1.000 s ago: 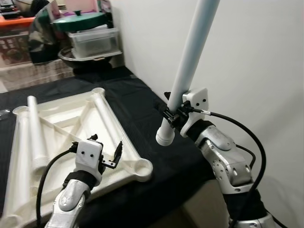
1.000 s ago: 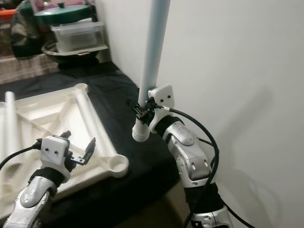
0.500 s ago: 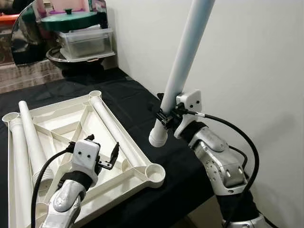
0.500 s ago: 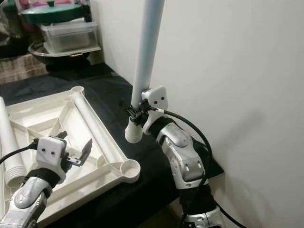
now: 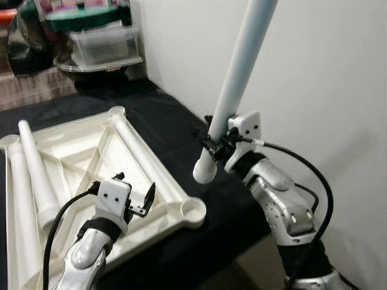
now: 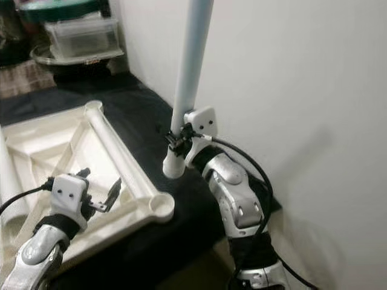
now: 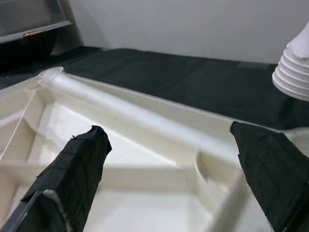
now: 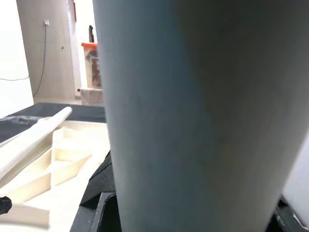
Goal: Building children table
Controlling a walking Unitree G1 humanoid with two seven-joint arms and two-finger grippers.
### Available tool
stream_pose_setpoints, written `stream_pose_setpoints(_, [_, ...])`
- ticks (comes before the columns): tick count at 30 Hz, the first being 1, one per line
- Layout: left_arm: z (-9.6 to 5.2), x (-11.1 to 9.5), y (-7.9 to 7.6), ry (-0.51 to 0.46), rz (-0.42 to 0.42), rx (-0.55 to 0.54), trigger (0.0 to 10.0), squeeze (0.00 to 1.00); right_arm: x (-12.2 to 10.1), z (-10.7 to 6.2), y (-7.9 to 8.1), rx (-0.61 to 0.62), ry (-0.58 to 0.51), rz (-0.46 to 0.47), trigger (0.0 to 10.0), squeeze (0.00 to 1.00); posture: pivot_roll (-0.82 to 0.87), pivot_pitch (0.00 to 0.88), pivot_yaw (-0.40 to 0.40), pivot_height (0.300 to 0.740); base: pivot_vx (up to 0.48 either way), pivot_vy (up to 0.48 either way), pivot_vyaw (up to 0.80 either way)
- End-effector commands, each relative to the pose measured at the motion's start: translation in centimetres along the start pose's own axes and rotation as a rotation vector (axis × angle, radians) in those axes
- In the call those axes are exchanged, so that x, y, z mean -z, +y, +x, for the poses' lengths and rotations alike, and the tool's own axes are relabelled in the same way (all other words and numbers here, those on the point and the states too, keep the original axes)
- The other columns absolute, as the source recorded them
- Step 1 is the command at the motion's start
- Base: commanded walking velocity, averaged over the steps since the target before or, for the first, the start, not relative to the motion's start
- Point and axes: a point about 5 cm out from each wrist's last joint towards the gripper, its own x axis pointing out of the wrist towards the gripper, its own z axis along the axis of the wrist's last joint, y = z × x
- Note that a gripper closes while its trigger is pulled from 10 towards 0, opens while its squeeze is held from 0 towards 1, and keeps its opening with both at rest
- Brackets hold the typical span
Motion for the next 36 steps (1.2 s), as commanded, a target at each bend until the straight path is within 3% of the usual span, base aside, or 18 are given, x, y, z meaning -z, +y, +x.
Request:
stream_pose_setpoints(1, [-0.1,0.0,0.0,0.007,0.008,0.007,10.0,0.00,-0.3,0.2,0.3,-0.010,-0.020,-0.008,10.0,0.00,0.01,0.000,-0.031,0.740,0.000,0.000,0.00])
stream_pose_setpoints(14, [0.2,0.3,0.8,0.028,0.038,-0.054,10.0,0.00,-0.2,0.1,0.4,-0.003,-0.022,0.001,10.0,0.00,0.00,0.000,-0.025,0.740,0.000,0.000,0.00])
stream_pose_setpoints(19, [0.3,0.5,1.0,0.043,0.040,-0.064,10.0,0.00,-0.3,0.0,0.3,0.008,-0.014,-0.067,10.0,0.00,0.00,0.000,-0.026,0.740,0.000,-0.055,0.32])
stream_pose_setpoints(24, [0.4,0.5,0.8,0.044,0.048,-0.065,10.0,0.00,-0.3,0.1,0.2,0.023,-0.023,-0.047,10.0,0.00,0.00,0.000,-0.031,0.740,0.000,-0.417,0.48])
stream_pose_setpoints(36, [0.4,0.6,0.8,0.046,0.047,-0.089,10.0,0.00,-0.4,0.2,0.0,0.022,-0.024,-0.043,10.0,0.00,0.00,0.000,-0.039,0.740,0.000,0.000,0.00])
